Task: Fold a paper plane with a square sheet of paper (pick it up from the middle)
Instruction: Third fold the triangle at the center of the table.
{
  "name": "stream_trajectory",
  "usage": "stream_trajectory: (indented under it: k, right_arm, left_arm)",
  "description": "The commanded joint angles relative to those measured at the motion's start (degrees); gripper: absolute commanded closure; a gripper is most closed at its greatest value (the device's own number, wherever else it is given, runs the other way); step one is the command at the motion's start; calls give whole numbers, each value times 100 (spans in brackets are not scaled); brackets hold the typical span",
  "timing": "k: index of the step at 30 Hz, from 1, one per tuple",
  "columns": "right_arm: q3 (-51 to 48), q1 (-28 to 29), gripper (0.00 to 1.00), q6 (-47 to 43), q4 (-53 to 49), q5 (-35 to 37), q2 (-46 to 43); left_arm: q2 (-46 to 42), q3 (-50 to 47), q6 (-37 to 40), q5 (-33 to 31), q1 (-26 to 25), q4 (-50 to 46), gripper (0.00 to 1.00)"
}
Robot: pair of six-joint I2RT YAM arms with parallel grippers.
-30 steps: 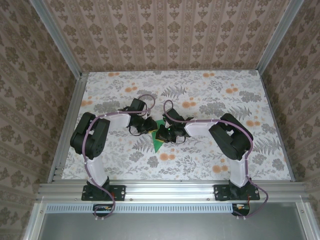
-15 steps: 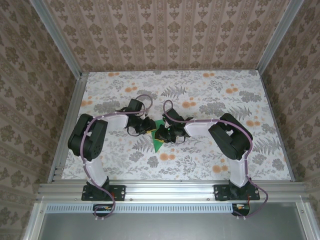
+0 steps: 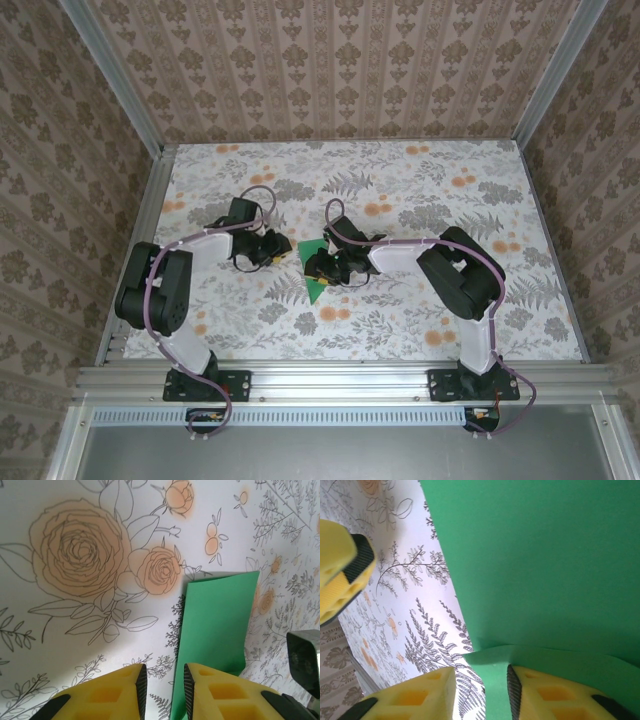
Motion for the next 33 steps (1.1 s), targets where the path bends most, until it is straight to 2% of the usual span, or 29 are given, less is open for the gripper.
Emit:
stream_trajectory:
  k: [1, 5, 14, 16, 21, 33]
  right_arm:
    - [-108, 18, 61, -65, -133, 176, 161]
    - [-151, 9, 60, -50, -119, 177, 165]
    - [-205, -10, 86, -19, -278, 273, 144]
    - [-222, -8, 89, -15, -313, 299, 156]
    - [-254, -24, 92, 16, -324, 313, 175]
    - [-252, -37, 92, 42, -360, 344, 176]
  left_arm:
    - [-140, -92, 6, 126, 20, -9, 71]
    - [-155, -83, 59, 183, -26, -26, 72]
    - [-197, -16, 217, 325, -333, -236, 81]
    - [-201, -25, 234, 427, -431, -237, 84]
    - [-211, -78, 299, 619, -711, -281, 92]
    - [65, -144, 314, 618, -990, -427, 98]
